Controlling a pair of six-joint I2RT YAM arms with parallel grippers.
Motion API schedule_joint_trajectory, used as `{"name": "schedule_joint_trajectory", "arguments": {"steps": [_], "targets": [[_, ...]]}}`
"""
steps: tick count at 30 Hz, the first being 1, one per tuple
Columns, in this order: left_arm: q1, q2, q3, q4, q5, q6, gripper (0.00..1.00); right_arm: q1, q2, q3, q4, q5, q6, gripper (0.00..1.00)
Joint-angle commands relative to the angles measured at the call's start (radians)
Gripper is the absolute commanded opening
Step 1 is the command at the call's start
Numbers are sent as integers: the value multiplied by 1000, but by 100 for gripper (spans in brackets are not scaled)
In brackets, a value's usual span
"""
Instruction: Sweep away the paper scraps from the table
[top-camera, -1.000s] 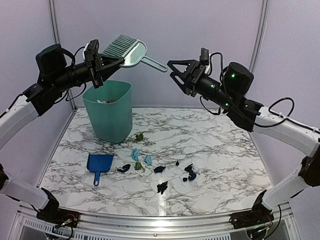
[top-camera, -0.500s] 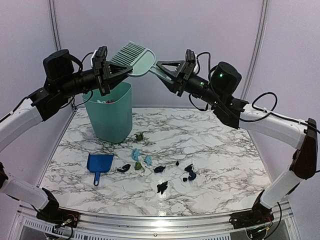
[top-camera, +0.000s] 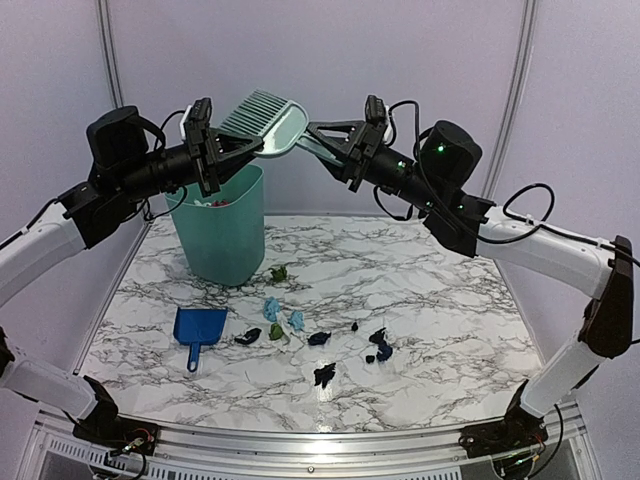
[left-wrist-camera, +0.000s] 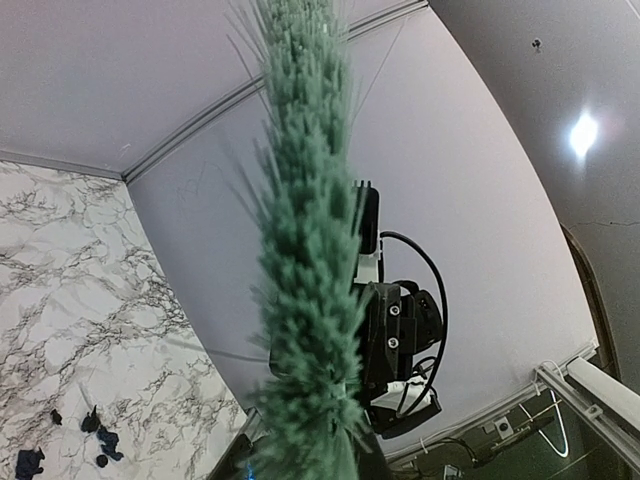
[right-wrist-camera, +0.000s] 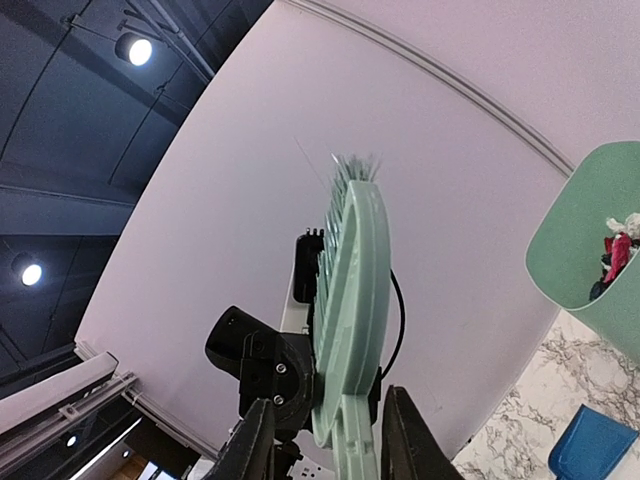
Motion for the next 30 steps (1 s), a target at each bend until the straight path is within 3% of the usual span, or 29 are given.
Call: {"name": "schedule_joint_trajectory", "arguments": {"steps": [1,17,30], "targets": [[-6,-20,-17,23,-14,25,0,17,-1,31,37,-31,-10,27],[-7,-36,-31,9,-25,31,0,23,17,72,-33,-76,-33,27],[-7,-47,-43,-8,-29,44,0,22,16,80,-68,-77,-38,12]]}}
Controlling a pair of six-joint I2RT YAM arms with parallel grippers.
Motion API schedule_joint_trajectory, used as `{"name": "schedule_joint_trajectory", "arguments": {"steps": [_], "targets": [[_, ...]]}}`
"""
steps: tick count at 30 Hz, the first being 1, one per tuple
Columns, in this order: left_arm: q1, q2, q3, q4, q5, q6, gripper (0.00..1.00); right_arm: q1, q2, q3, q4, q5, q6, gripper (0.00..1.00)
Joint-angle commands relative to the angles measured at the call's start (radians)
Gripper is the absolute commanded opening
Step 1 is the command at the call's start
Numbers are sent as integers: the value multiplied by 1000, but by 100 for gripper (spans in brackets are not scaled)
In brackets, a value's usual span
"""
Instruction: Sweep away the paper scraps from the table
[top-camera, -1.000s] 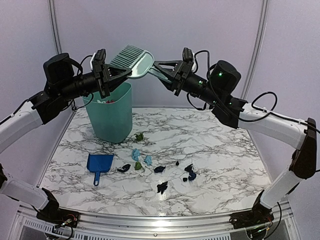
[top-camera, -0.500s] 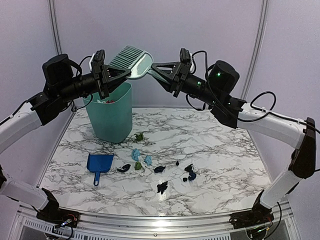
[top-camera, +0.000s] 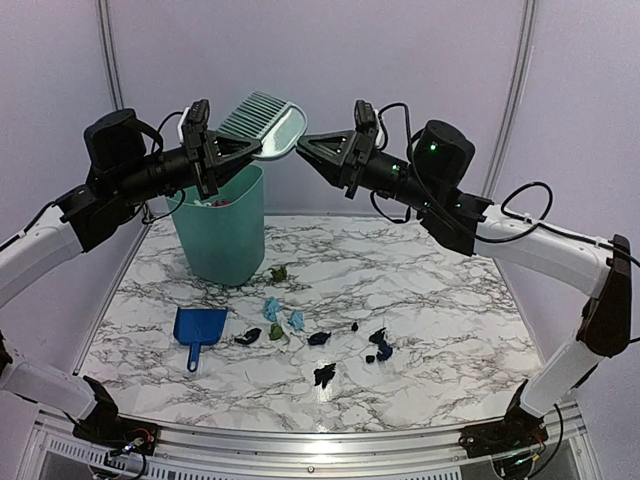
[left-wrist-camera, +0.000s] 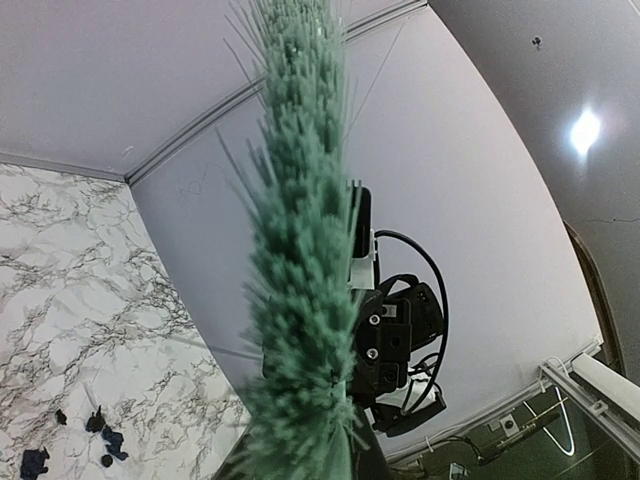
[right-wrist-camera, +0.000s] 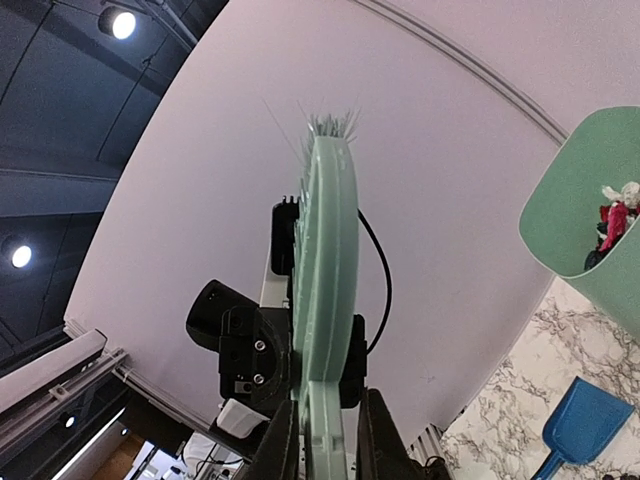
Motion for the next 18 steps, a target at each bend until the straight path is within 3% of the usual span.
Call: {"name": "schedule_joint_trajectory", "arguments": {"steps": [1,7,11,18], "targets": [[-3,-27,-22,-8,-17,28,0,15,2,61,1,-13,-12,11],[-3,-35,-38,-18,-25,32,0,18,0,55,-23,-11,-10,0],[-3,-47,-35,-76,-50,70,0,16,-12,52,-77,-7,-14,0],[1,-139,-45,-353,-161,236,44,-9,-100,4,-264,65,-104,0]]}}
